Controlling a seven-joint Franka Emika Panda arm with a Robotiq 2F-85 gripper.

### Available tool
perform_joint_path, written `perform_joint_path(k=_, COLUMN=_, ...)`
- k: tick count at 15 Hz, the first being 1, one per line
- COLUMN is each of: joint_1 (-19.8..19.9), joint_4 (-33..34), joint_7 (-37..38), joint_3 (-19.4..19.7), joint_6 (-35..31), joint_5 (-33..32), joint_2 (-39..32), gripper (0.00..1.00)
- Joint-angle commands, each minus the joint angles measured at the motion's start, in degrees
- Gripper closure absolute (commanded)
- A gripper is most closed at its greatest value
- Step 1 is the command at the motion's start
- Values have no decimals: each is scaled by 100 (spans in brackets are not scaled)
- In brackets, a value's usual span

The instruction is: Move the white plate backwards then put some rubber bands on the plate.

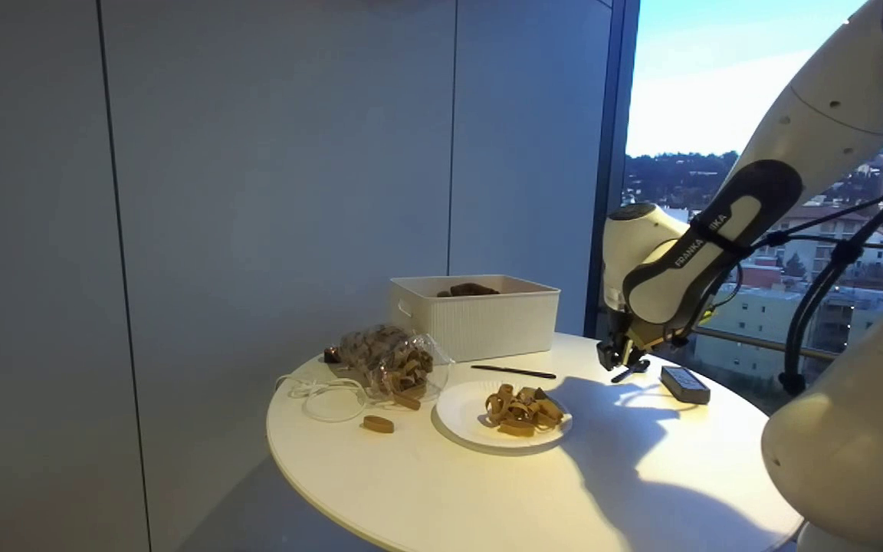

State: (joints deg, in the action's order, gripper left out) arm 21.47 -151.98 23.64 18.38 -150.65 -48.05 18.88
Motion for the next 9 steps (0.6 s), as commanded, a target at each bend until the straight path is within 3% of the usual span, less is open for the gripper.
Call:
perform_joint_path(k=1, joint_1=-307, joint_4=-458, joint_7=-1547, joint_3=247, joint_6=-386, joint_5=1086, joint_2=470, gripper=93)
perform_joint_path(k=2, joint_1=-621, joint_4=-498, joint_7=-1958, joint_3=490, joint_6=-348, joint_5=1403, joint_2=503, gripper=93)
perform_joint_path(k=3, joint_1=-853, joint_4=-507, joint_7=-2403, joint_3=634, joint_6=-274, joint_5=1846, joint_2=524, gripper=68)
perform_joint_path(k=5, joint_1=-484, joint_4=-363, joint_7=-2420, joint_3=136, joint_6=-69, joint_5=2395, joint_2=404, gripper=61)
perform_joint_path(k=7, joint_1=-179, joint_4=-208, joint_7=-1934, joint_3=-167, joint_6=-401, joint_5=2403, joint_2=198, gripper=46)
perform_joint_path(k=9, joint_1=84, joint_4=28, joint_7=-1253, joint_3=-479, joint_6=-441, joint_5=2446, joint_2=13, gripper=38)
